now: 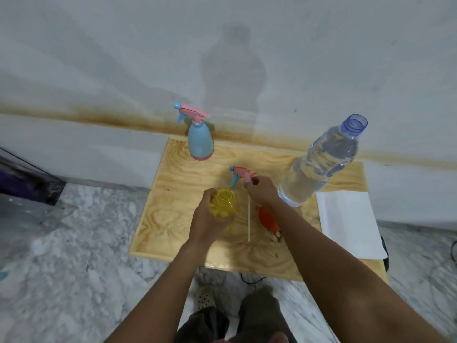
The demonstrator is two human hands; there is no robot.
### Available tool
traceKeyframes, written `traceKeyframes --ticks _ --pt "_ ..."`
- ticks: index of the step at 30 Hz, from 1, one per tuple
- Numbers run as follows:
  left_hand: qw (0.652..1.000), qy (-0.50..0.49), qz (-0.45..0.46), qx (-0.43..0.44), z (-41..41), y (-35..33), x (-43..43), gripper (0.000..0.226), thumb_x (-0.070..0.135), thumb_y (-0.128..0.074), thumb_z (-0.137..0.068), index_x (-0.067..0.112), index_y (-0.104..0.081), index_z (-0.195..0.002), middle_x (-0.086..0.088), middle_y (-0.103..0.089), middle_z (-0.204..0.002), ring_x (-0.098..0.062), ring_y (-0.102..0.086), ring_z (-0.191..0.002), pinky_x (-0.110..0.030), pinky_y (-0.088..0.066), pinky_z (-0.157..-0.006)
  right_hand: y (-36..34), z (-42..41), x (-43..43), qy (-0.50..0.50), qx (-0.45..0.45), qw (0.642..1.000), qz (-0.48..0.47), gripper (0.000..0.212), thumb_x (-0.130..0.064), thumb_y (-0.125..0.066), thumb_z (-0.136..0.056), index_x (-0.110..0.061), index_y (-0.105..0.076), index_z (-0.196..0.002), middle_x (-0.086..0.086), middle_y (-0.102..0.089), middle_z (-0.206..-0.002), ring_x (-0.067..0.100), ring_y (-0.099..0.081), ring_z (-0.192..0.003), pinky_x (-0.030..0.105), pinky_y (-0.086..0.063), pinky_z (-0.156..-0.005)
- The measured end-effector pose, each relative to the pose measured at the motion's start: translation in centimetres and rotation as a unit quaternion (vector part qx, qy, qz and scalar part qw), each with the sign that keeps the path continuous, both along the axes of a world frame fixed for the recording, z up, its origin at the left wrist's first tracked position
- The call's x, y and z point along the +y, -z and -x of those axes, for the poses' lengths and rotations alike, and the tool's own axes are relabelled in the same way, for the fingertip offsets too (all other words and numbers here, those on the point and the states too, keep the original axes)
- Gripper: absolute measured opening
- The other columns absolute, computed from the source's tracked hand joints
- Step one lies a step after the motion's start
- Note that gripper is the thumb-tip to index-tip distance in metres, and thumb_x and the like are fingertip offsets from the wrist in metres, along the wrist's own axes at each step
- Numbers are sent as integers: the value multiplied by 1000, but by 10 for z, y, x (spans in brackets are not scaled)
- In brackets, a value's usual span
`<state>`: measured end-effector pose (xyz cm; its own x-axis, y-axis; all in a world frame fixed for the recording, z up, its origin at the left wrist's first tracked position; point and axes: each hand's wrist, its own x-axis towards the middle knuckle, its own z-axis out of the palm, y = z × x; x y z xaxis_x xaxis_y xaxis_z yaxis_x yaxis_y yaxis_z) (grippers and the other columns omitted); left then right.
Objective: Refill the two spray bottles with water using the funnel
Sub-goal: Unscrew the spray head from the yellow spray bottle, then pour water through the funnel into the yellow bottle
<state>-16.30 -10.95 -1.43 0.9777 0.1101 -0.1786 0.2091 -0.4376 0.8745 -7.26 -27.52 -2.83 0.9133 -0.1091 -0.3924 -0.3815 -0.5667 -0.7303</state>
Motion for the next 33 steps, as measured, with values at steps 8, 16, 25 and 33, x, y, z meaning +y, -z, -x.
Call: traceKeyframes --ticks 8,16,25,33 --pt "1000 9 -15 0 -1 0 -1 67 30 -89 -67 29 -45 -118 11 -62 -101 -7 -60 -87 -7 -40 -65 24 -4 6 10 21 1000 11 19 -20 -57 -93 -9 -61 -77 4 -55 -72 20 -50 -70 25 -32 -52" --pt "999 29 -30 -6 1 2 0 76 39 -89 -66 26 -43 -124 10 -59 -109 -14 -59 -97 -30 -50 -78 -7 37 3 81 -100 991 25 29 -28 -57 -96 -15 -66 -121 -1 -68 -112 15 -63 -101 37 -53 -90" --pt "992 42 -67 -97 4 -1 1 62 36 -82 -78 16 -54 -129 2 -66 -118 -17 -62 -110 -33 -52 -88 3 126 -34 148 -104 965 187 53 -38 -65 -88 -21 -51 -136 8 -57 -129 29 -52 -120 43 -46 -94" --pt "998 19 -16 -59 7 -5 -4 53 41 -81 -79 28 -53 -123 12 -65 -111 -4 -60 -101 -29 -52 -84 14 108 -49 116 -69 983 122 42 -38 -62 -92 -21 -60 -131 11 -61 -126 29 -54 -121 41 -41 -100"
